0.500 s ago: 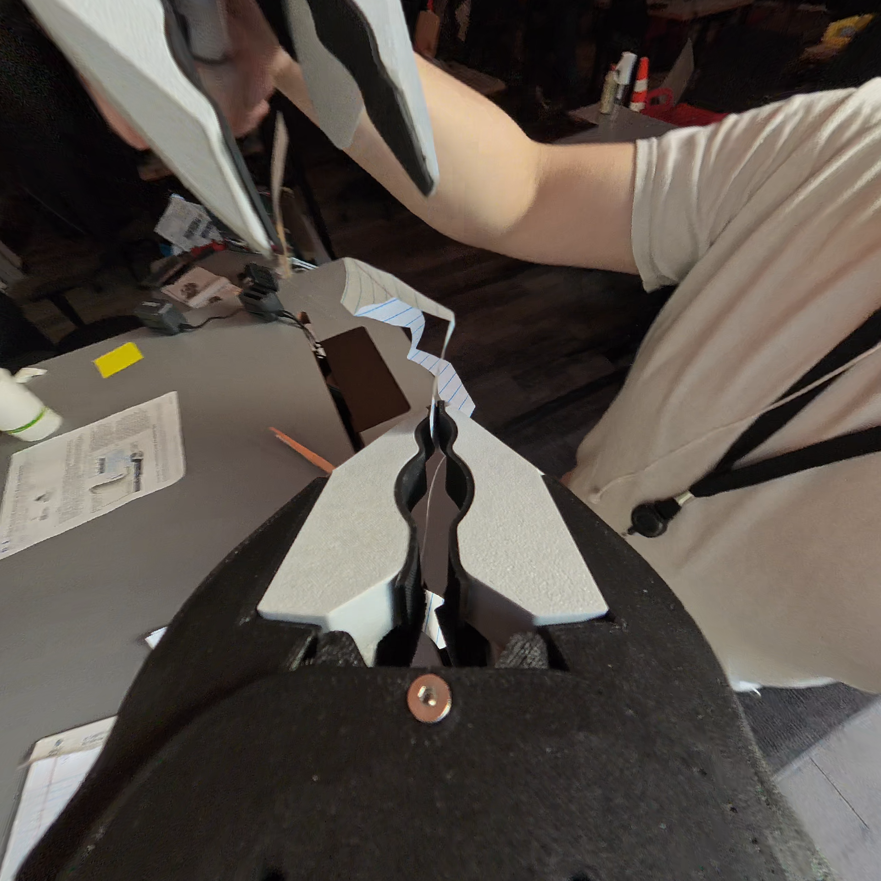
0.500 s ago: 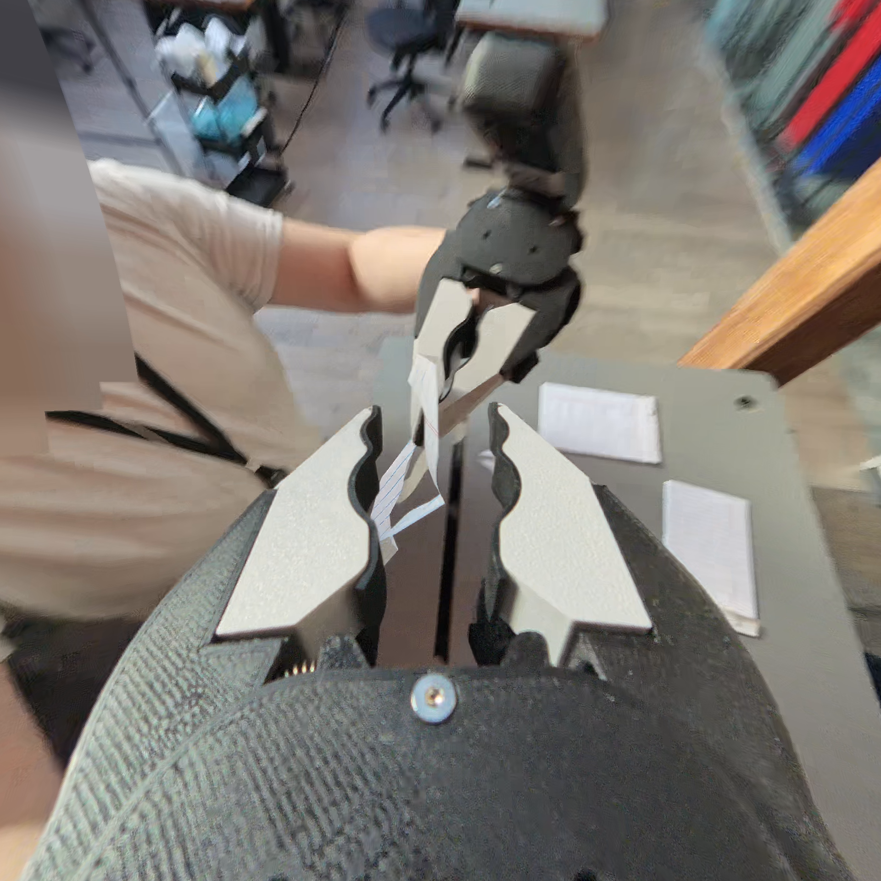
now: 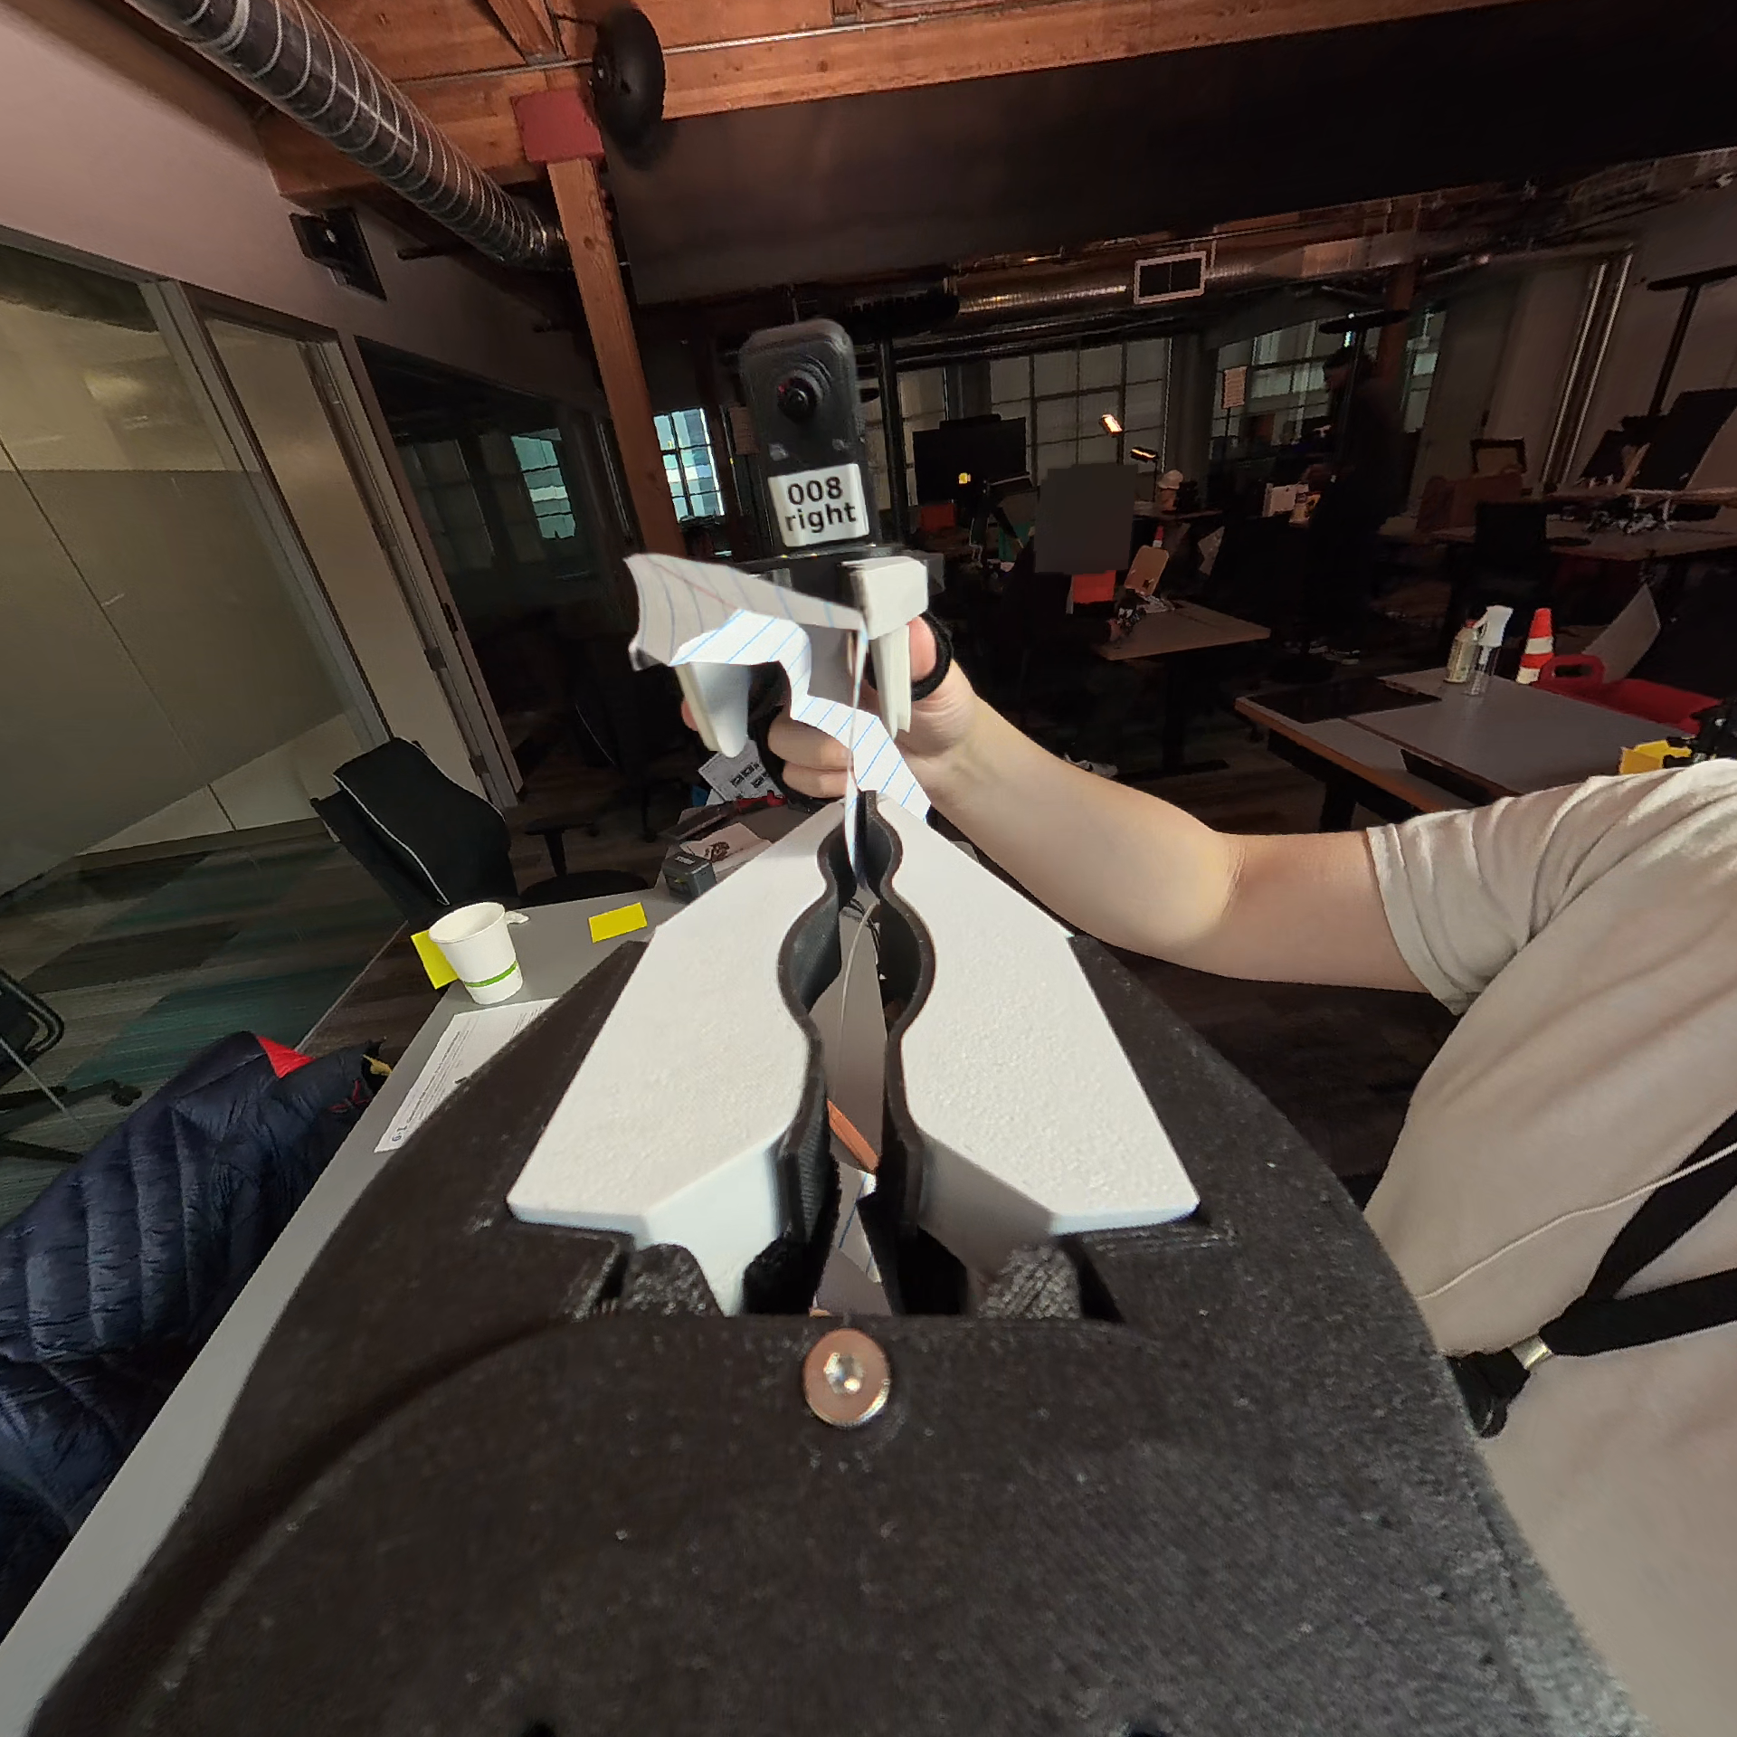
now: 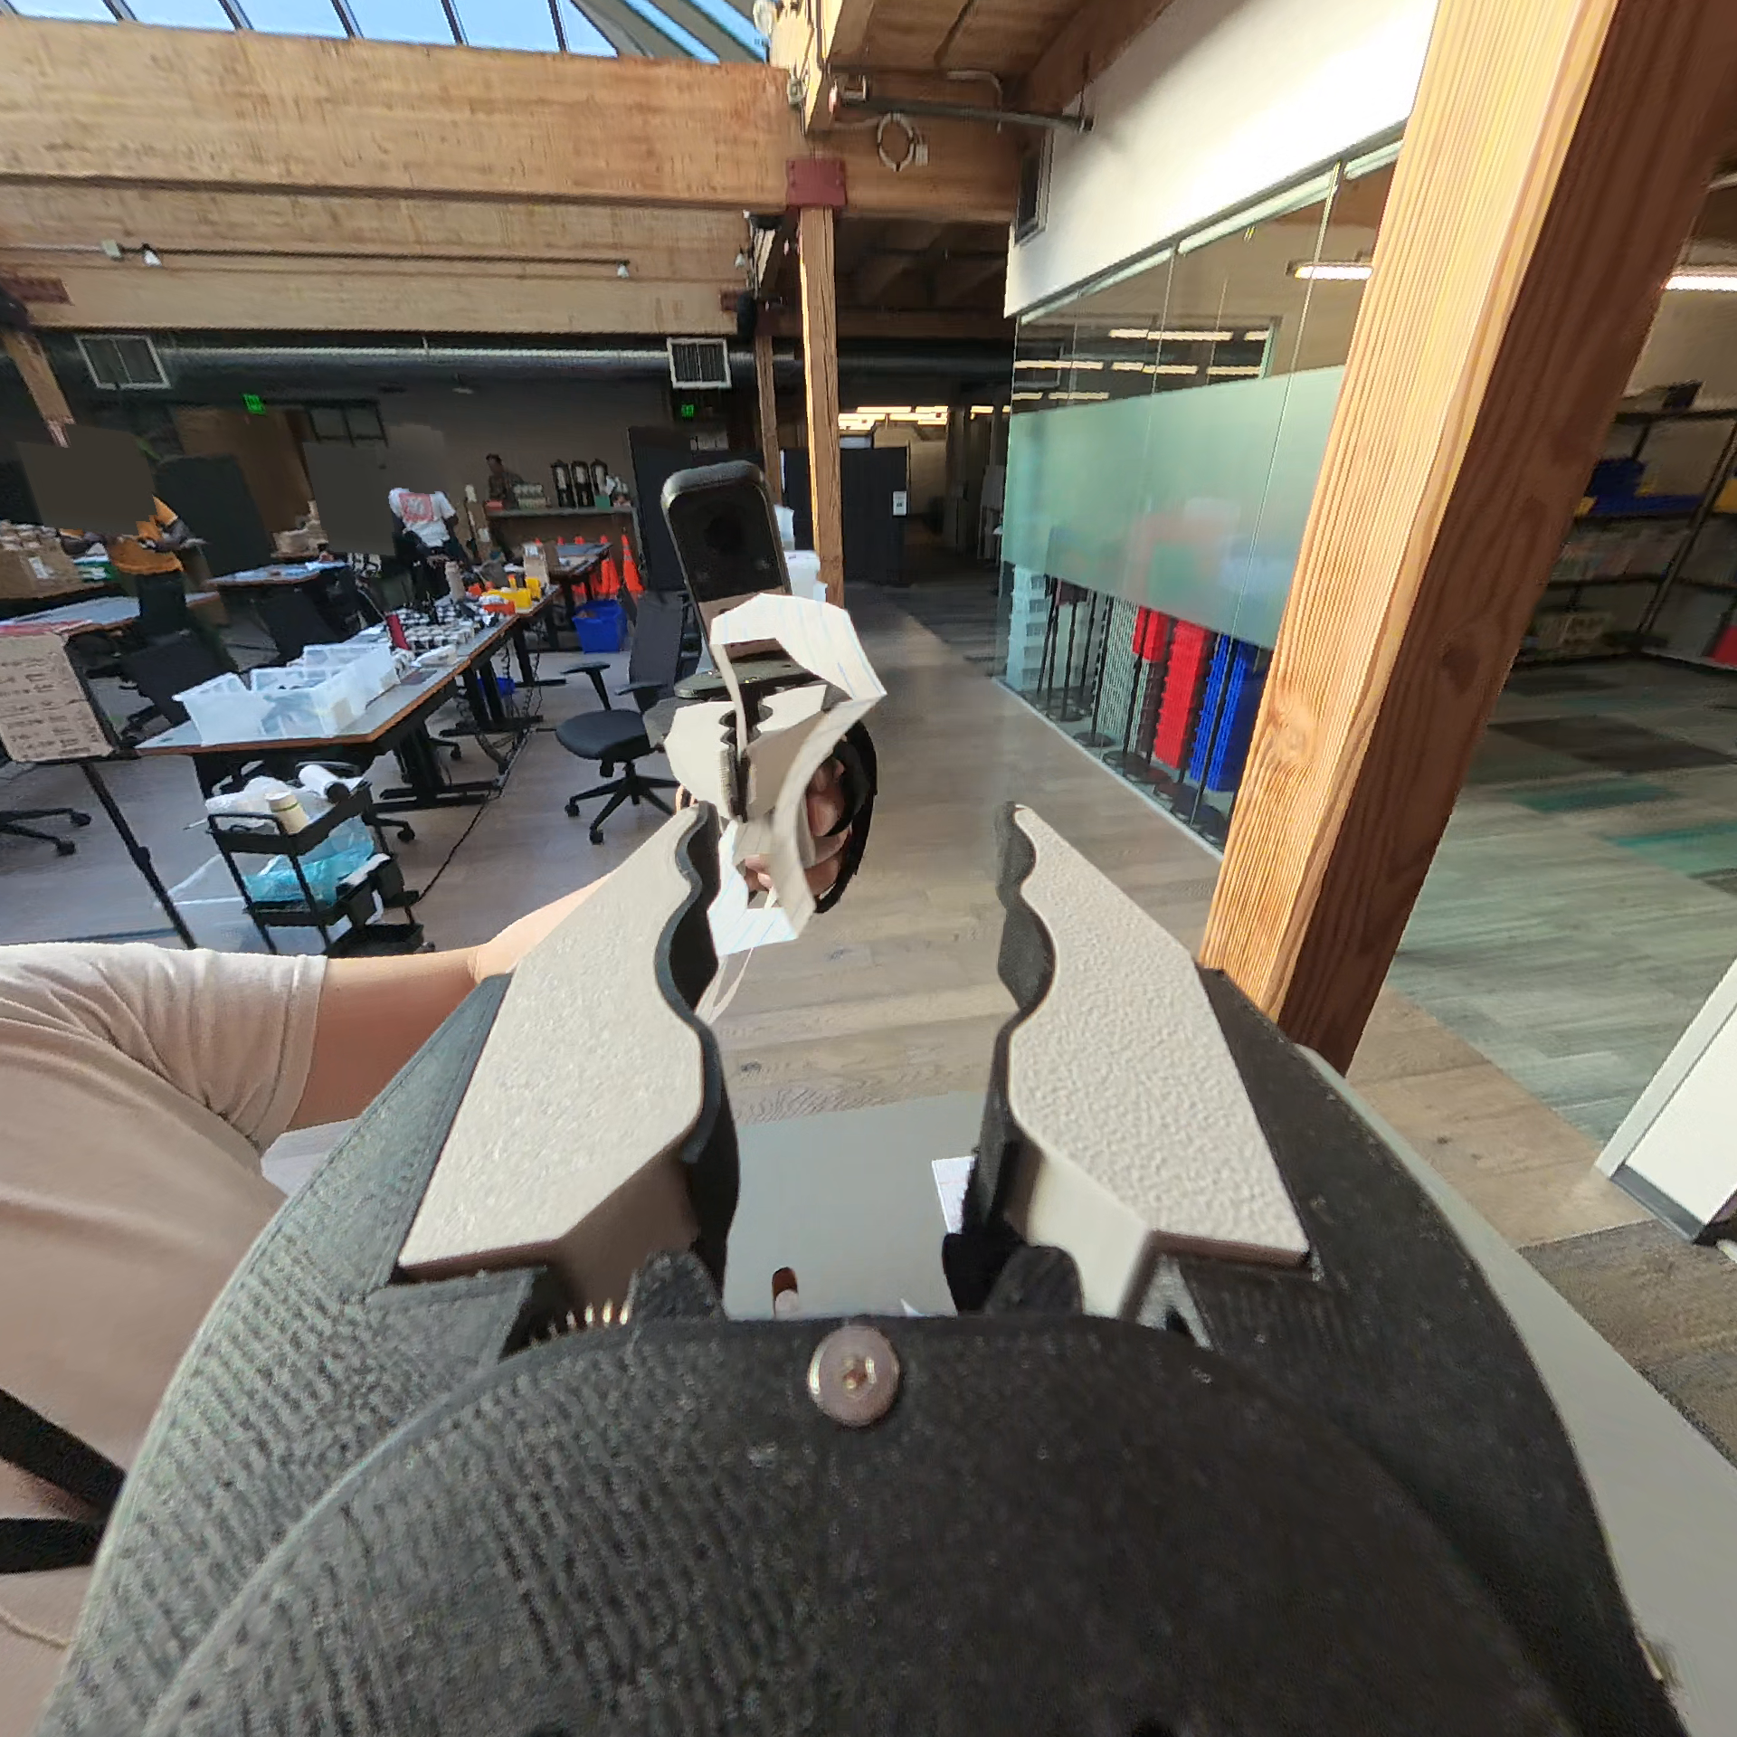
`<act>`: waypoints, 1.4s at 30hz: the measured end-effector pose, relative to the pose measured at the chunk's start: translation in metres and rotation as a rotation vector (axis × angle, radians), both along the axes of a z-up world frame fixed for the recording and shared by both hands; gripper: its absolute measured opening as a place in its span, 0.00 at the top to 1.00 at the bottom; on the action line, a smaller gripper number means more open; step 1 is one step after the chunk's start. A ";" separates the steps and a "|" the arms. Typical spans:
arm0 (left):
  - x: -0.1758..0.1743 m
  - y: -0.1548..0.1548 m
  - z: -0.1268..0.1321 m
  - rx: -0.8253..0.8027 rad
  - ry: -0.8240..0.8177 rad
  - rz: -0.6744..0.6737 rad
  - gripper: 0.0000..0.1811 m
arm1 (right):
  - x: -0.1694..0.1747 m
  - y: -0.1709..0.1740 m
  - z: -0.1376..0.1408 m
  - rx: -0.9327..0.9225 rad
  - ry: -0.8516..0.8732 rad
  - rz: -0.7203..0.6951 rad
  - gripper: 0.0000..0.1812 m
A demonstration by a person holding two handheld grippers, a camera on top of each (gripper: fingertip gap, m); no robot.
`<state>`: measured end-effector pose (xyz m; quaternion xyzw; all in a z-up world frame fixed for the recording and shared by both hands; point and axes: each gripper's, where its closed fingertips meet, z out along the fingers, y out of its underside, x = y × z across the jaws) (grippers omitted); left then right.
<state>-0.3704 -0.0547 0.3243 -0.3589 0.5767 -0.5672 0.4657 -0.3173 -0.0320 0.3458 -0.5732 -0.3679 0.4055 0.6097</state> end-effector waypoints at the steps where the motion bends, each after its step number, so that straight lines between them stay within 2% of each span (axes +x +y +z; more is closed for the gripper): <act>1: -0.002 -0.002 0.001 0.009 -0.004 0.000 1.00 | -0.005 0.005 0.001 -0.034 -0.022 0.015 0.68; 2: -0.003 -0.003 0.002 0.020 -0.008 0.009 1.00 | -0.010 0.007 0.003 -0.058 -0.035 0.048 0.73; 4: -0.006 -0.004 0.002 0.031 -0.010 0.028 1.00 | -0.022 -0.001 0.005 -0.088 -0.088 0.151 0.94; 5: -0.008 -0.005 0.002 0.027 -0.009 0.032 1.00 | -0.027 -0.006 0.006 -0.080 -0.120 0.186 1.00; 7: -0.011 -0.005 0.002 0.008 -0.009 0.044 0.97 | -0.032 -0.005 0.009 -0.040 -0.171 0.159 1.00; 8: -0.011 -0.003 0.001 -0.002 -0.004 0.054 0.87 | -0.036 -0.005 0.012 -0.016 -0.190 0.150 1.00; 9: -0.011 -0.001 -0.002 -0.009 0.008 0.065 0.83 | -0.039 -0.006 0.016 0.004 -0.200 0.146 1.00; 17: -0.010 0.003 0.002 -0.024 -0.001 0.114 0.80 | -0.058 -0.007 0.054 0.058 -0.171 0.145 1.00; 24: -0.043 0.014 0.037 -0.121 -0.133 0.157 0.76 | -0.070 -0.007 0.077 0.031 -0.104 0.187 1.00; 27: -0.063 0.011 0.054 -0.183 -0.197 0.121 0.75 | -0.078 -0.007 0.084 0.019 -0.079 0.194 1.00; 29: -0.068 0.007 0.057 -0.208 -0.184 0.097 0.72 | -0.082 -0.006 0.090 0.002 -0.056 0.184 1.00; 31: -0.065 0.007 0.054 -0.178 -0.153 0.131 0.70 | -0.086 -0.006 0.096 -0.010 -0.030 0.197 1.00; 33: -0.061 0.001 0.055 -0.135 -0.138 0.146 0.74 | -0.090 -0.006 0.100 -0.020 -0.021 0.199 1.00; 37: -0.056 -0.008 0.058 -0.042 -0.109 0.184 0.98 | -0.090 -0.007 0.106 -0.020 0.001 0.195 1.00; 42: -0.055 -0.005 0.065 -0.074 -0.082 0.215 1.00 | -0.086 -0.023 0.115 0.043 0.028 0.241 1.00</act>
